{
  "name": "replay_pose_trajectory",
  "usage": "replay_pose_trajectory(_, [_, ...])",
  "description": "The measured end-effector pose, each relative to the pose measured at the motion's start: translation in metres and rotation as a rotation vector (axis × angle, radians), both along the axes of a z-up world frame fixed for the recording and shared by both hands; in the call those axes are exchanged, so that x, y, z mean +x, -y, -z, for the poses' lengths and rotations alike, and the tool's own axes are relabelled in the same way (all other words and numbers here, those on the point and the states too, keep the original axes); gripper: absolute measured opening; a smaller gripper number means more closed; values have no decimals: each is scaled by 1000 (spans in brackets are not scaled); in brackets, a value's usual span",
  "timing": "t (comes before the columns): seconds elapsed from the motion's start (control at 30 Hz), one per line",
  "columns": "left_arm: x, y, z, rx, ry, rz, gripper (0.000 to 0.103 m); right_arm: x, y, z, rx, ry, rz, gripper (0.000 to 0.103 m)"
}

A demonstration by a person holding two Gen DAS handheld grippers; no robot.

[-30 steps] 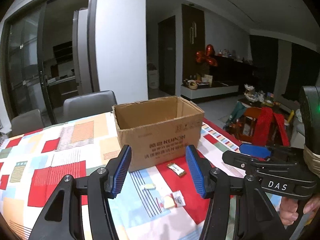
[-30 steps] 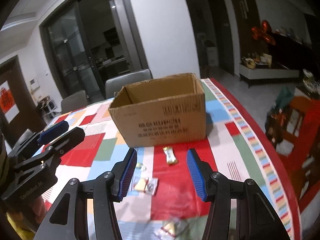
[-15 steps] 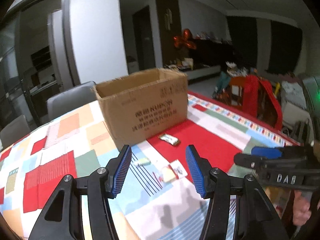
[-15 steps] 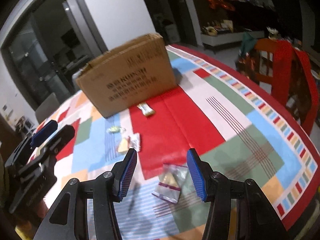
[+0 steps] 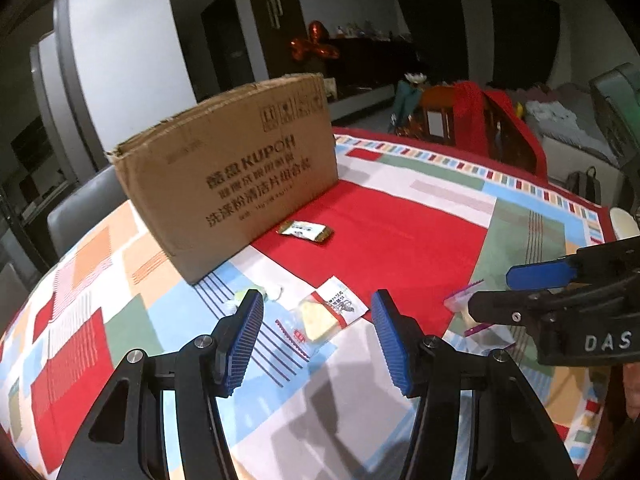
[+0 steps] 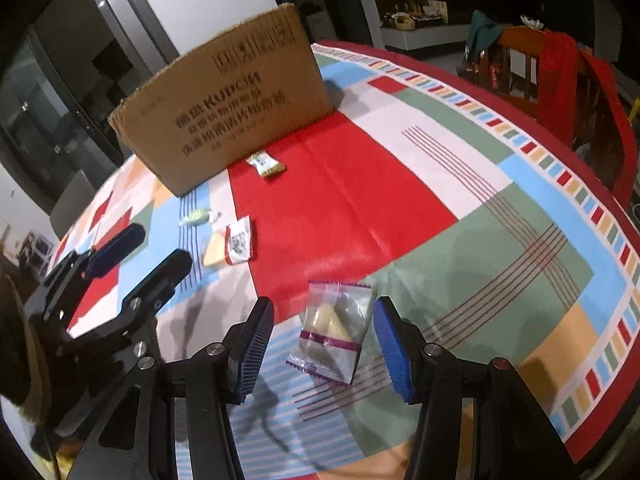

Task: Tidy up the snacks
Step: 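Move both tools toward the bread packets on the table, then grasp a bread packet with the left tool while the right tool grasps another bread packet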

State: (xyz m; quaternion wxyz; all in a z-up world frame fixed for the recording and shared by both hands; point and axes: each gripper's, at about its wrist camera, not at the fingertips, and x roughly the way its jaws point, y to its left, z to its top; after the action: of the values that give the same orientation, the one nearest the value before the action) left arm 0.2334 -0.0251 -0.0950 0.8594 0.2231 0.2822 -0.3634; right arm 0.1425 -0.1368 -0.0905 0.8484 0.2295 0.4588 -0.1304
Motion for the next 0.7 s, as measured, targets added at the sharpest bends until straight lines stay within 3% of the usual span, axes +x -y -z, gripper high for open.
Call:
replay_pose_trajectory(0.33, [25, 10, 28, 59, -64, 41, 55, 7, -13, 16, -8, -65, 9, 53])
replay_pose_trajectory(0.5, [39, 12, 34, 63, -77, 29, 61, 8, -20, 19, -51, -74, 9, 53])
replay_pose_trajectory(0.7, [49, 15, 40, 60, -156, 33, 61, 12, -26, 19, -111, -81, -13, 53])
